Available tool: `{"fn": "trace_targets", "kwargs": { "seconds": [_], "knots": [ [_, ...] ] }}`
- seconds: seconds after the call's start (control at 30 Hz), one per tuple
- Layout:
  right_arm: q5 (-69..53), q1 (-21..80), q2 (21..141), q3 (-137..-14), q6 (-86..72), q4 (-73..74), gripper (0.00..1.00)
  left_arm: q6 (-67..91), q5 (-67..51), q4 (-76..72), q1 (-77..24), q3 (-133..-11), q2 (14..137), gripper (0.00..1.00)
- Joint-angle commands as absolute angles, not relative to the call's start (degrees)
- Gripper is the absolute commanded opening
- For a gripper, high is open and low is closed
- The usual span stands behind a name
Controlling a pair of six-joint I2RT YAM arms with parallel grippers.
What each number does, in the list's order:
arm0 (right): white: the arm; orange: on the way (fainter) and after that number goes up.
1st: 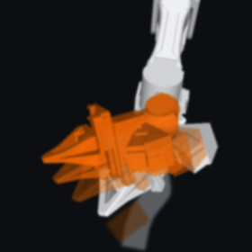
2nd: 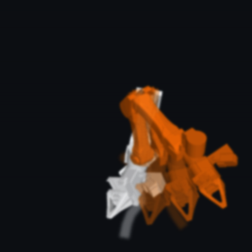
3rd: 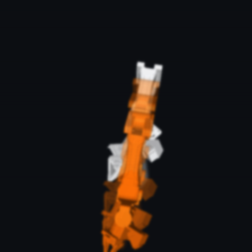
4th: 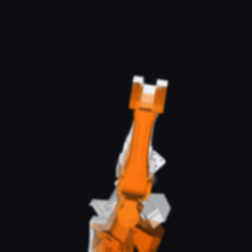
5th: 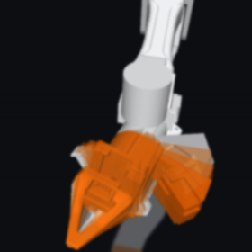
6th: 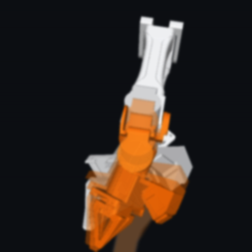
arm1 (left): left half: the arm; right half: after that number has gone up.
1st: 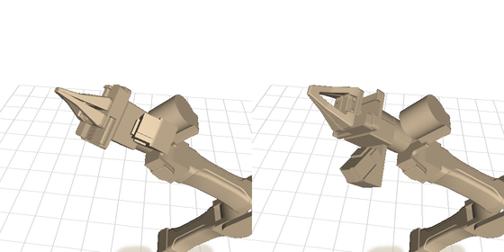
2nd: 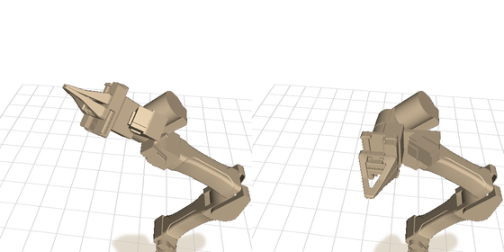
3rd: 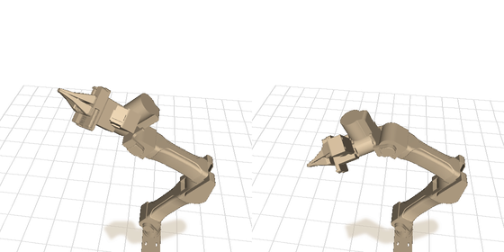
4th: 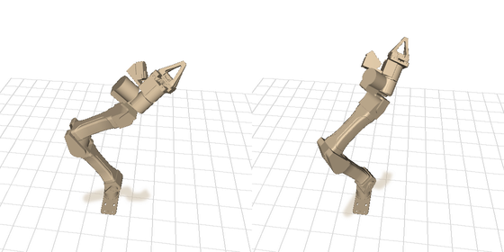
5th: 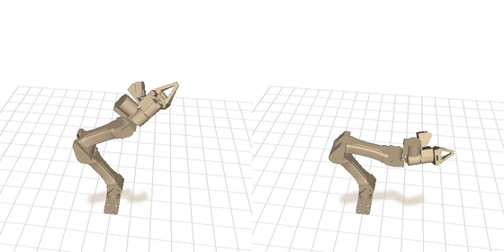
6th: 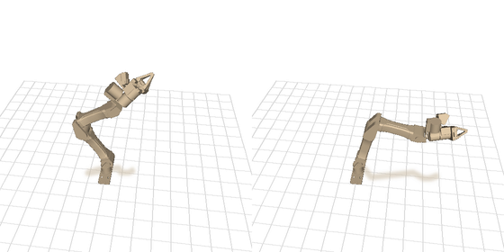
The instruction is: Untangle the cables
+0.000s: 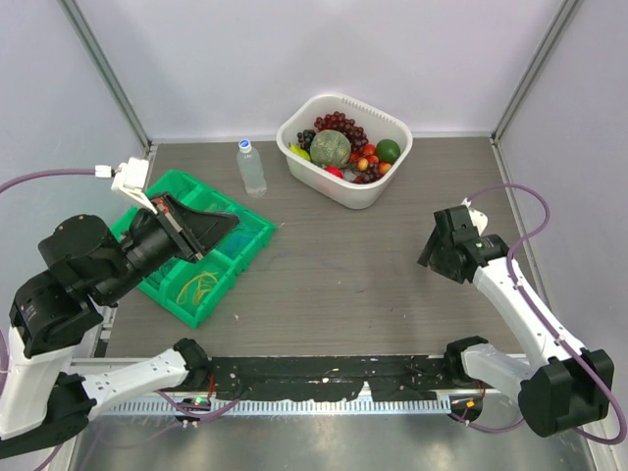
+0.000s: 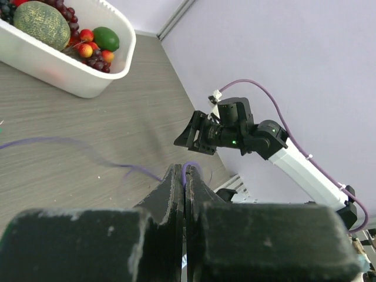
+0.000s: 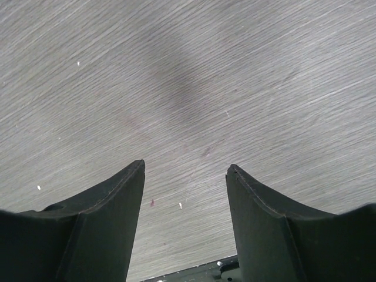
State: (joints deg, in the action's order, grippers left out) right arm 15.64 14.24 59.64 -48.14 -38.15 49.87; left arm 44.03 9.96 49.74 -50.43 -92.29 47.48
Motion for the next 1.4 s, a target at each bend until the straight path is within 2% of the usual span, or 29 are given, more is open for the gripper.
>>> {"fn": "trace_targets", "kwargs": {
  "seconds": [0.0,0.23,0.67,1.03,1.37],
  "knots": [
    [9.18,14.06,59.24,-47.9,-35.51,46.41,0.62,41.84,11.16,51.85,-50.1,-93.34,49.57,0.0],
    [-6.83,14.06,59.94,-45.53,-31.38,41.31,0.59,39.56,12.82,52.99,-50.1,-96.14,52.55,0.0],
    [-10.11,13.97,61.17,-42.45,-30.06,37.71,0.57,20.31,26.8,58.35,-49.57,-111.95,65.12,0.0],
    [-12.83,13.97,66.53,-42.89,-28.92,35.86,0.56,11.52,34.71,61.7,-38.24,-128.4,75.66,0.0],
    [-16.61,13.97,74.35,-47.37,-26.55,35.51,0.56,3.09,42.18,63.55,-23.65,-135.0,79.98,0.0]
  ]
}}
